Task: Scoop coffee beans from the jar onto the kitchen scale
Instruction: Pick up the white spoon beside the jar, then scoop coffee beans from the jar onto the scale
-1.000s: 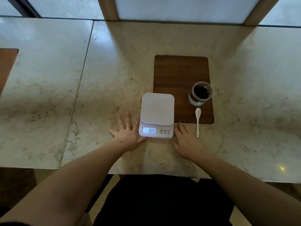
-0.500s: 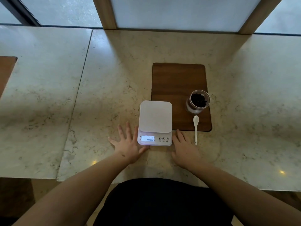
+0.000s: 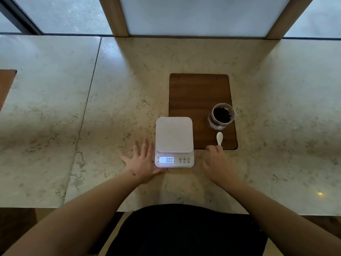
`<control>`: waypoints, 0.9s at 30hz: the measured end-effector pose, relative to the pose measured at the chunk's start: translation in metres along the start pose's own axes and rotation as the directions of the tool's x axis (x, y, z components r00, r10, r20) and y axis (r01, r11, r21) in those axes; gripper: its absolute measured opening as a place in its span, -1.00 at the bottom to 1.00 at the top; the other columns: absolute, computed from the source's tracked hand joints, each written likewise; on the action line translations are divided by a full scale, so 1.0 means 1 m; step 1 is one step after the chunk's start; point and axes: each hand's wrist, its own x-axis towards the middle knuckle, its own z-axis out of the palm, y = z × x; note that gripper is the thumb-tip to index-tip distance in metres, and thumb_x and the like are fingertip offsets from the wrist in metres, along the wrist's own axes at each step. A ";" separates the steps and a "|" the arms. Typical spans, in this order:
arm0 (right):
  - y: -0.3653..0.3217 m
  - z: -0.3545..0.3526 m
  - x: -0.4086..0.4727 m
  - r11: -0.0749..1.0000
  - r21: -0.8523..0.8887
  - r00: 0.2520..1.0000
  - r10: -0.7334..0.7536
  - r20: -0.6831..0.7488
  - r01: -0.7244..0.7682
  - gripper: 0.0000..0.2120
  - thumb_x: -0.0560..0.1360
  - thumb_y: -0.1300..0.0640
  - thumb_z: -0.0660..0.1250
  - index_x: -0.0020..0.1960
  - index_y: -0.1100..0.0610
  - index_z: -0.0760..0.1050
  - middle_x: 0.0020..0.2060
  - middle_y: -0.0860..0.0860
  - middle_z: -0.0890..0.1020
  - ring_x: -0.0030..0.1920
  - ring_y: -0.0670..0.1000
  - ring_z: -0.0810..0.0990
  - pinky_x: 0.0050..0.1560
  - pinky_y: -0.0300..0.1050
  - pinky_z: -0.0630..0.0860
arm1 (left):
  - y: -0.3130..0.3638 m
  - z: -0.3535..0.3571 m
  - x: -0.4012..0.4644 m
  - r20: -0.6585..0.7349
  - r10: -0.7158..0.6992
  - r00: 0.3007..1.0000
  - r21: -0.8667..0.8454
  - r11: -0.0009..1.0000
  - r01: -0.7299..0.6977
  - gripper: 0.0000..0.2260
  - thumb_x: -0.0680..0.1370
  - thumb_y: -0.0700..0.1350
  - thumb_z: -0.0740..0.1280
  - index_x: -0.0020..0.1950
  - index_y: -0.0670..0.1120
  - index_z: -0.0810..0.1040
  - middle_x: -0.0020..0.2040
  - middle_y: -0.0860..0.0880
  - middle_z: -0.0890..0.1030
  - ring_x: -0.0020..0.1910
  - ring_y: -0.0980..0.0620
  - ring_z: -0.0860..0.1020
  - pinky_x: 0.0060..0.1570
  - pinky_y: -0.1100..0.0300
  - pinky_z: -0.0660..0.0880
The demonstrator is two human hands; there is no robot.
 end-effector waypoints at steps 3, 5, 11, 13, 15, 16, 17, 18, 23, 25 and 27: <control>0.012 -0.013 0.011 0.934 0.216 0.946 0.309 -0.093 -0.284 -0.70 0.51 0.13 0.36 0.18 0.14 0.36 0.02 0.09 0.49 -0.23 -0.02 0.50 -0.31 -0.14 0.40 | -0.005 -0.019 0.009 0.052 0.001 0.999 -0.028 1.000 0.000 0.22 0.10 0.83 -0.08 0.37 0.22 -0.73 0.52 0.03 -0.62 0.44 -0.23 -0.62 0.28 -0.76 -0.16; 0.022 -0.017 0.015 0.881 0.252 0.900 0.429 -0.072 -0.400 -0.68 0.52 0.06 0.37 0.13 0.16 0.32 -0.18 0.03 0.50 -0.31 -0.07 0.48 -0.45 -0.17 0.30 | -0.004 -0.027 0.015 0.094 0.012 0.995 -0.022 1.000 -0.010 0.31 0.09 0.81 0.08 0.41 0.23 -0.70 0.49 0.06 -0.66 0.42 -0.23 -0.64 0.26 -0.77 -0.15; 0.034 -0.009 0.015 0.841 0.120 0.850 0.520 0.087 -0.527 -0.71 0.56 0.00 0.33 0.02 0.25 0.43 -0.28 0.05 0.51 -0.36 -0.03 0.47 -0.48 -0.18 0.25 | -0.001 -0.036 0.017 0.212 0.001 0.977 0.027 1.000 -0.007 0.44 0.08 0.71 0.32 0.39 0.17 -0.73 0.38 0.01 -0.78 0.34 -0.29 -0.73 0.22 -0.79 -0.14; 0.035 -0.006 0.016 0.846 0.124 0.855 0.508 0.107 -0.519 -0.76 0.58 0.05 0.30 -0.16 0.20 0.44 -0.36 0.03 0.47 -0.42 -0.05 0.44 -0.48 -0.19 0.26 | 0.001 -0.037 0.014 0.220 -0.005 0.976 0.026 1.000 -0.001 0.45 0.10 0.69 0.35 0.40 0.15 -0.73 0.37 0.00 -0.78 0.33 -0.30 -0.73 0.23 -0.78 -0.15; 0.034 -0.006 0.016 0.857 0.109 0.863 0.493 0.112 -0.504 -0.70 0.58 0.06 0.28 -0.27 0.18 0.43 -0.43 0.03 0.44 -0.47 -0.03 0.41 -0.50 -0.18 0.26 | 0.002 -0.037 0.012 0.208 -0.010 0.978 0.027 1.000 0.005 0.45 0.11 0.68 0.36 0.42 0.14 -0.71 0.39 -0.02 -0.77 0.36 -0.31 -0.71 0.25 -0.77 -0.14; 0.033 -0.006 0.016 0.864 0.088 0.867 0.484 0.120 -0.495 -0.68 0.59 0.06 0.27 -0.29 0.18 0.44 -0.44 0.04 0.44 -0.47 -0.03 0.41 -0.50 -0.18 0.26 | 0.002 -0.037 0.011 0.201 -0.009 0.980 0.026 1.000 0.004 0.45 0.12 0.67 0.37 0.43 0.14 -0.70 0.40 -0.02 -0.76 0.37 -0.31 -0.70 0.25 -0.77 -0.15; 0.032 -0.006 0.015 0.873 0.063 0.871 0.473 0.130 -0.484 -0.67 0.59 0.05 0.26 -0.30 0.17 0.44 -0.44 0.04 0.45 -0.48 -0.03 0.41 -0.50 -0.17 0.26 | 0.001 -0.036 0.010 0.192 -0.005 0.981 0.021 1.000 0.001 0.45 0.12 0.67 0.37 0.45 0.15 -0.69 0.42 -0.02 -0.75 0.38 -0.30 -0.69 0.26 -0.76 -0.15; 0.031 -0.006 0.013 0.882 0.041 0.876 0.460 0.143 -0.470 -0.67 0.59 0.05 0.25 -0.31 0.16 0.44 -0.44 0.04 0.46 -0.47 -0.03 0.42 -0.49 -0.18 0.27 | 0.001 -0.036 0.009 0.181 0.001 0.983 0.016 1.000 -0.004 0.44 0.12 0.67 0.37 0.45 0.15 -0.68 0.43 -0.02 -0.74 0.39 -0.30 -0.69 0.26 -0.76 -0.15; 0.019 -0.006 0.006 0.905 0.162 0.904 0.350 0.245 -0.394 -0.68 0.62 0.06 0.14 -0.27 0.12 0.42 -0.38 0.06 0.50 -0.38 0.02 0.46 -0.33 -0.04 0.40 | -0.002 -0.034 0.007 0.168 0.007 0.986 0.018 1.000 -0.011 0.43 0.12 0.68 0.36 0.44 0.17 -0.70 0.40 0.02 -0.76 0.40 -0.26 -0.69 0.29 -0.75 -0.15; 0.011 -0.011 0.002 0.901 0.221 0.911 0.311 0.270 -0.373 -0.68 0.64 0.07 0.08 -0.24 0.10 0.45 -0.33 0.06 0.52 -0.33 0.03 0.47 -0.29 -0.03 0.40 | -0.001 -0.036 0.008 0.186 -0.001 0.982 0.019 1.000 -0.003 0.44 0.11 0.68 0.36 0.44 0.17 -0.69 0.39 0.02 -0.77 0.37 -0.26 -0.72 0.29 -0.75 -0.18; 0.001 -0.024 -0.001 0.900 0.278 0.933 0.278 0.226 -0.336 -0.68 0.65 0.06 0.08 -0.21 0.07 0.48 -0.32 0.02 0.54 -0.32 0.00 0.48 -0.32 -0.09 0.37 | 0.001 -0.037 0.009 0.194 0.000 0.981 0.013 1.000 -0.002 0.44 0.09 0.69 0.35 0.44 0.17 -0.69 0.38 0.02 -0.78 0.35 -0.26 -0.74 0.29 -0.74 -0.22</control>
